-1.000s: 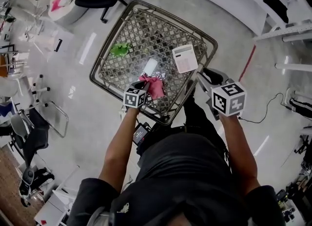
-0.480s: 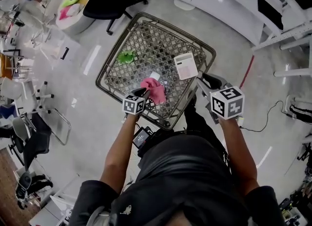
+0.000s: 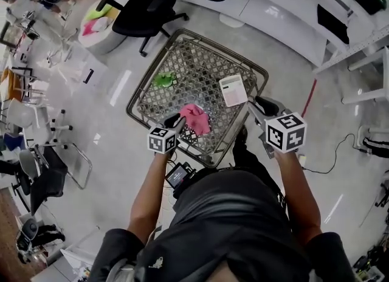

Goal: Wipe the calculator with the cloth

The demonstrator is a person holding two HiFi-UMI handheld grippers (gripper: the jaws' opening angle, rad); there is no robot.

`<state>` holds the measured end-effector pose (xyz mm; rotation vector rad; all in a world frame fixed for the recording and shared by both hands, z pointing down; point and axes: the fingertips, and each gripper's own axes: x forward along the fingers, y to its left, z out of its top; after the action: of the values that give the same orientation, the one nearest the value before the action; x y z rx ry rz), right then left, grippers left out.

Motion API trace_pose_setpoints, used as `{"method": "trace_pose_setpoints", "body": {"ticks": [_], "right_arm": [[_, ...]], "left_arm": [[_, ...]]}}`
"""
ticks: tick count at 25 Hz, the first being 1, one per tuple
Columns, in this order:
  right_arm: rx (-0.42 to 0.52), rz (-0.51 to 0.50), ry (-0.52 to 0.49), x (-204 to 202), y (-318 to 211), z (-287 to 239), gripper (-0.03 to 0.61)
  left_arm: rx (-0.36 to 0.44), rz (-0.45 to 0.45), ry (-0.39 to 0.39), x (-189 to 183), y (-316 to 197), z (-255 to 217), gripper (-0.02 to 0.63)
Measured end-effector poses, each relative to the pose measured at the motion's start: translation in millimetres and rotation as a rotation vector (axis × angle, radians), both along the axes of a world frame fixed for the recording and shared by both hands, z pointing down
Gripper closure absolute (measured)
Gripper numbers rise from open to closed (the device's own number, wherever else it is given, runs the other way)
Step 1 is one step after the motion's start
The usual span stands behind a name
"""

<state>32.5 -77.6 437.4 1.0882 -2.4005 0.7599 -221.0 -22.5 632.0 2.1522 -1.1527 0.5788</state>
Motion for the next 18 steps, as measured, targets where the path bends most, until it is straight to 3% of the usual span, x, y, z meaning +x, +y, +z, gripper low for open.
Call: {"method": "trace_pose_setpoints", "body": {"ticks": [5,18], "right_arm": [[0.109,0.020,-0.053,-2,-5,-30,0.462],[0.467,0.026,-0.219,4,10,-164,0.462]], "left_arm": [[0.153,-0.034,0.015,-8,-14,-61,0.499],[0.460,-0.180,0.176,-45,-17,-219,0.443]]}}
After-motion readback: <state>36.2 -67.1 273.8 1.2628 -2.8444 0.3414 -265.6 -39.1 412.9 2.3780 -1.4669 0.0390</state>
